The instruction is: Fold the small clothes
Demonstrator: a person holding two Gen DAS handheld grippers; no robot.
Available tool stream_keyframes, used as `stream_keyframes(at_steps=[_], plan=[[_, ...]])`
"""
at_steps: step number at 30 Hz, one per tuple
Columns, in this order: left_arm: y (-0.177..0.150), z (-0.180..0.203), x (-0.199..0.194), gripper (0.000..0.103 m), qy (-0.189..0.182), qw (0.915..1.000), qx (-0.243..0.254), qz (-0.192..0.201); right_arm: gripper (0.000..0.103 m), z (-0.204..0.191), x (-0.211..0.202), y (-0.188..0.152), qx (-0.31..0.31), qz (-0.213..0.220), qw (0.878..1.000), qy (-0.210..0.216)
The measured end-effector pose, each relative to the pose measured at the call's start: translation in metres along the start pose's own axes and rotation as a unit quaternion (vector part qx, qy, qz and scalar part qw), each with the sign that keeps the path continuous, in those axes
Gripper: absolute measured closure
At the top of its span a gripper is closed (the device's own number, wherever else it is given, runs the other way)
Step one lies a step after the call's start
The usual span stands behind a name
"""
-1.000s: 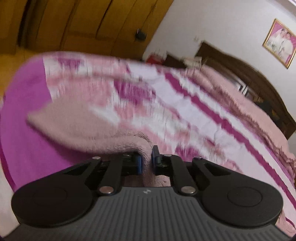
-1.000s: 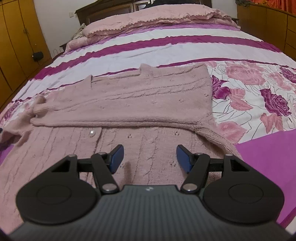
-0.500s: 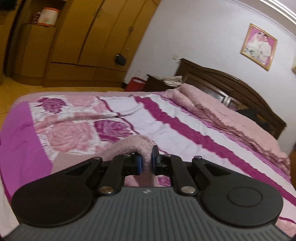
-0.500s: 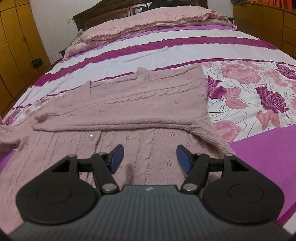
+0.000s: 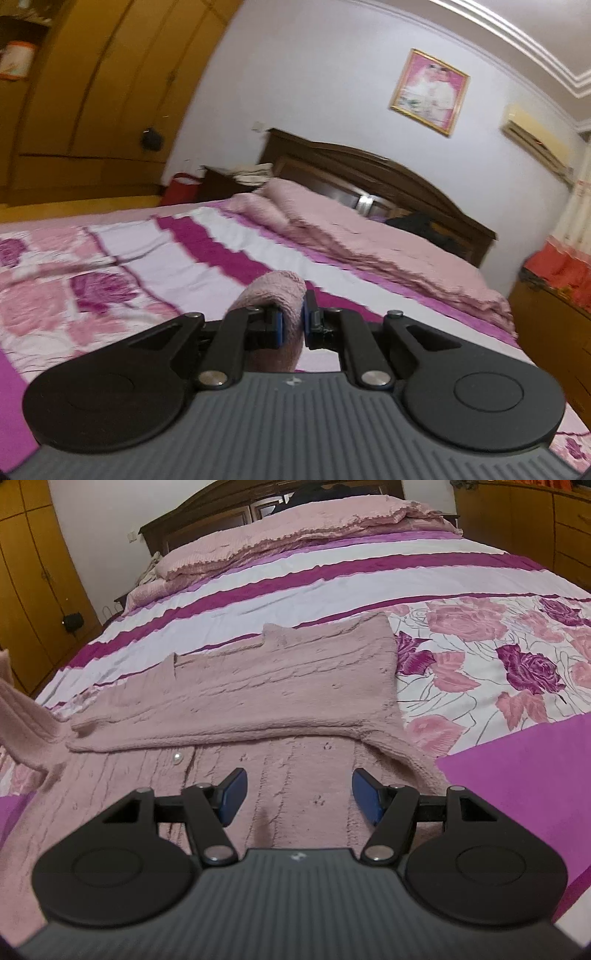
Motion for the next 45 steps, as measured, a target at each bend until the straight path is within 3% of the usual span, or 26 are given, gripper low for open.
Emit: stream_keyframes(at_steps=[10, 21, 25, 31, 34, 38, 45], plan=[[-0.037, 0.108, -0.012, 0.092, -0.078, 0.9957, 0.045, -0.02, 0.038, 0.017, -0.008, -0.001, 0.019, 0.013, 1.0, 0.005], [-0.143, 0.201, 0.006, 0.092, -0.128, 0.9772, 0.133, -0.105, 0.038, 0.033, -0.011, -0.004, 0.04, 0.019, 0.999, 0.022], [-0.186, 0.206, 0.027, 0.092, -0.131, 0.9647, 0.164, -0.158, 0.038, 0.033, -0.01, -0.004, 0.04, 0.02, 0.999, 0.026], [-0.237, 0.202, 0.056, 0.089, -0.141, 0.9375, 0.205, -0.243, 0.038, 0.035, -0.009, -0.004, 0.041, 0.021, 0.998, 0.03], [-0.245, 0.202, 0.053, 0.075, -0.143, 0.9347, 0.227, -0.233, 0.038, 0.034, -0.01, -0.005, 0.041, 0.021, 0.999, 0.029], [-0.24, 0.198, 0.049, 0.058, -0.149, 0.9307, 0.221, -0.251, 0.038, 0.035, -0.01, -0.004, 0.044, 0.023, 0.998, 0.031], [-0.201, 0.175, 0.013, 0.051, -0.154, 0.93, 0.212, -0.257, 0.038, 0.031, -0.013, -0.003, 0.038, 0.026, 0.999, 0.028]])
Point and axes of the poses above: each gripper's, at about its wrist camera, not at the fingertips, and x roughly the way its jaws point, z to its right, y to its top, the point moved 4 cm from there along x, roughly the way its jaws point, and after that the axes turned 14 degrees about y, right-handed, at the moved point
